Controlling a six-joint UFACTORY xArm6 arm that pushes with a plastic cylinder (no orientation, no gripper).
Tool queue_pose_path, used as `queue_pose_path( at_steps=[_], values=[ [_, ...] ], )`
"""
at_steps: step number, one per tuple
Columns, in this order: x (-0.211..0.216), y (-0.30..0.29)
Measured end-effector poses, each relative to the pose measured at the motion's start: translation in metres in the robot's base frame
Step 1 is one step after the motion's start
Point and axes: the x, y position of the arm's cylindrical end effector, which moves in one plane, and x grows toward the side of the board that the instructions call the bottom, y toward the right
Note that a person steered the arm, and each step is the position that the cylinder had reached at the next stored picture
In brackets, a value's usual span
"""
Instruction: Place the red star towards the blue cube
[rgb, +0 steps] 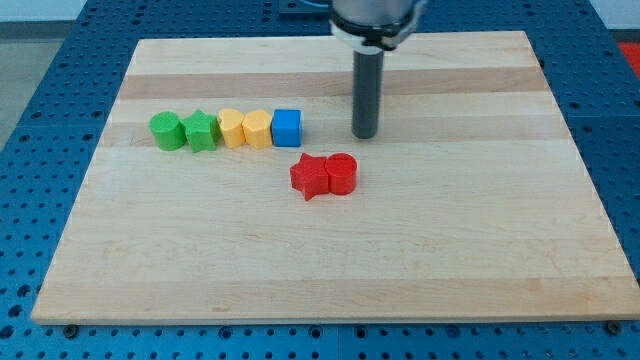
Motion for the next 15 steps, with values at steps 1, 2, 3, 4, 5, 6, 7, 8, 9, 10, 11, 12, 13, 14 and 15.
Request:
queue_pose_path(
  at_steps=[1,2,3,4,5,6,7,8,9,10,11,12,13,14,15],
  values=[
    [0.023,0.027],
    [0.056,0.035],
    [0.093,0.019],
    [0.115,-0.027],
    [0.116,-0.05],
    [0.114,-0.059],
    [0.114,-0.079],
    [0.109,-0.084],
    [0.097,-0.084],
    [0.082,-0.084],
    [0.075,-0.084],
    [0.069,-0.079],
    [0.061,-0.072],
    [0.05,-0.063],
    [0.039,-0.059]
  ],
)
